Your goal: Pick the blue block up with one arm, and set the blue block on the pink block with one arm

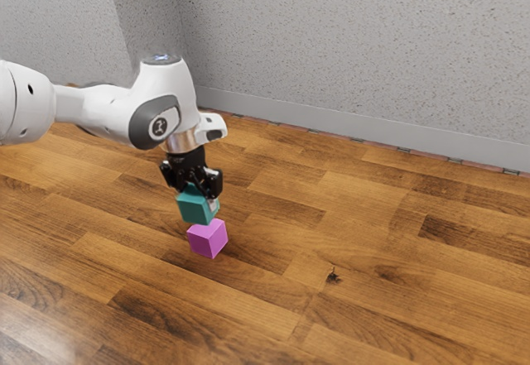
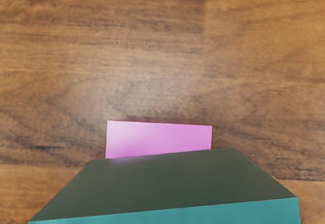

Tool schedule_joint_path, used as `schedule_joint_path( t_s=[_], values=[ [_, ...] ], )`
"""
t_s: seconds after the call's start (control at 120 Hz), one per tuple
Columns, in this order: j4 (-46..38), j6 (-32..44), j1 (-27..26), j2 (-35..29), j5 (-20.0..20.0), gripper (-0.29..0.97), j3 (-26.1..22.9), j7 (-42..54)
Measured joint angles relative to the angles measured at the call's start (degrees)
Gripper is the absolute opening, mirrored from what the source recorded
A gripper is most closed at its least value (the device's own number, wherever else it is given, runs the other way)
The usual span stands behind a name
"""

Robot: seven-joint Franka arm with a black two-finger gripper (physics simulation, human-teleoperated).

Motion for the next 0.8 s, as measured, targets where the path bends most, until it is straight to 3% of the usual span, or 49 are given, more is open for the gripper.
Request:
schedule_joint_path(
  t_s=[0.25,0.8],
  values=[
    [1.4,0.9,0.6,3.7,0.1,0.32,0.9,1.2],
    [1.6,1.8,0.6,4.1,0.3,0.32,0.4,2.8]
  ],
)
